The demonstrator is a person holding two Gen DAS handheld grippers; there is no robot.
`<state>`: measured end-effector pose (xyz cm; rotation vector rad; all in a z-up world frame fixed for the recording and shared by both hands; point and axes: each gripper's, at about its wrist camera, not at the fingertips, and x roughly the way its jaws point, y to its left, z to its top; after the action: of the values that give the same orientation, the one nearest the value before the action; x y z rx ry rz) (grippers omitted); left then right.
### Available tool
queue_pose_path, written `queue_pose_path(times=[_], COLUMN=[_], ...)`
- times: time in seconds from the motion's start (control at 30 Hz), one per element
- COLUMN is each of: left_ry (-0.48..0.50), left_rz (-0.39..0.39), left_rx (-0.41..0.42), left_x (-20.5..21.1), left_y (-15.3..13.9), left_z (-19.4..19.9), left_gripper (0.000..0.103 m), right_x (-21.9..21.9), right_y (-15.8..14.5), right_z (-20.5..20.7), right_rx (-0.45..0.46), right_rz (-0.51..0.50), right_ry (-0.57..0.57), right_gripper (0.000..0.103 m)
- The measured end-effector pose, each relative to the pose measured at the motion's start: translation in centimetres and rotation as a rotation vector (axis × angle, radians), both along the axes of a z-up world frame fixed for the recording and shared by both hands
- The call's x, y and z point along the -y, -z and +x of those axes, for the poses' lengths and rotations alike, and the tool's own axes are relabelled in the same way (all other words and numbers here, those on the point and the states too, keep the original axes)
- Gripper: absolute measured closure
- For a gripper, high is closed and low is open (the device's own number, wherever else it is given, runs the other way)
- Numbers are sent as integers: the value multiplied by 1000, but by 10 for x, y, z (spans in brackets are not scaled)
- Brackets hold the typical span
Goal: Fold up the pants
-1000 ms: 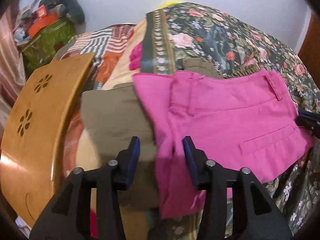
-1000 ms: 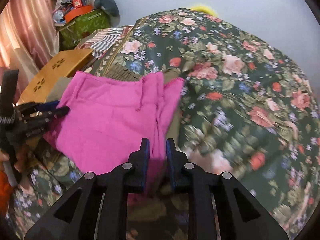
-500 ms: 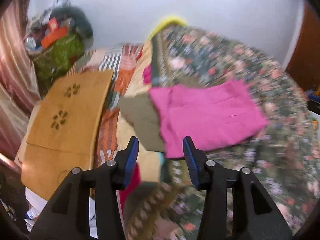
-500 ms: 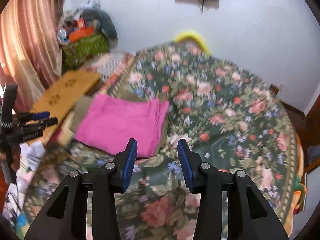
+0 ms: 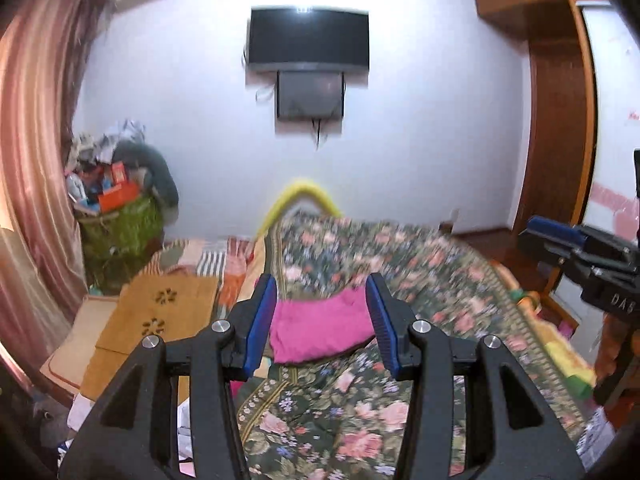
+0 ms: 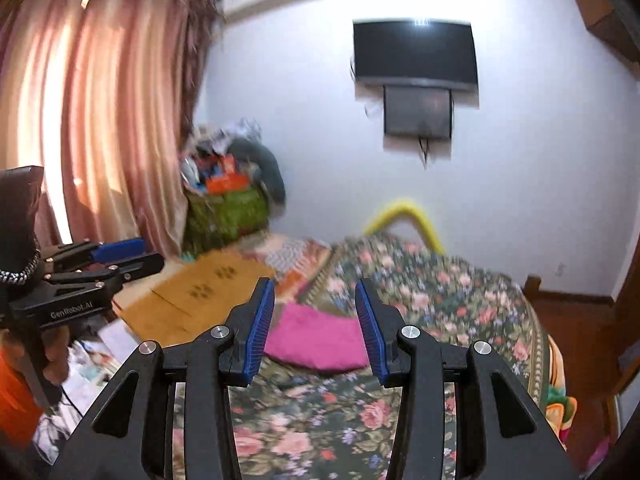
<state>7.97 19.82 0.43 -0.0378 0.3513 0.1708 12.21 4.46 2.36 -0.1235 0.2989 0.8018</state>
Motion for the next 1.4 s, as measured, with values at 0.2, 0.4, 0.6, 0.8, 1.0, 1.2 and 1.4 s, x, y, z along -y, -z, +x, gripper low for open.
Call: queue_pose_path(times=[0.2,0.4,0.6,0.8,1.0,1.2,1.4], left_ry=[-10,-26,-37,-58,-56,-54,-57], left_rz=[-9,-5,9,11,17,17,9], left_rx=[118,175,192,201,192,190,181], left_x=[28,45,49,50,55,54,55], left_y=[-19,-16,-14,-12,-5,-5,-1], left_z=[-70,-113,-130,-138,-139,-139,-134], left_gripper=[56,40,11,0,0,0,0], right_x=[22,32,36,43,46,46,47], right_y=[-15,-12,-6,-8,-7,-1,3], right_z=[-56,-91,-105,-117,-121,-125,-126], right_rx=[56,91,95,130,128,124,114], right_rz=[97,143,144,174,190,174,164], right_ry=[-42,-47,-25,39,64,68,70], right_gripper=[65,57,32,2,0,0,0])
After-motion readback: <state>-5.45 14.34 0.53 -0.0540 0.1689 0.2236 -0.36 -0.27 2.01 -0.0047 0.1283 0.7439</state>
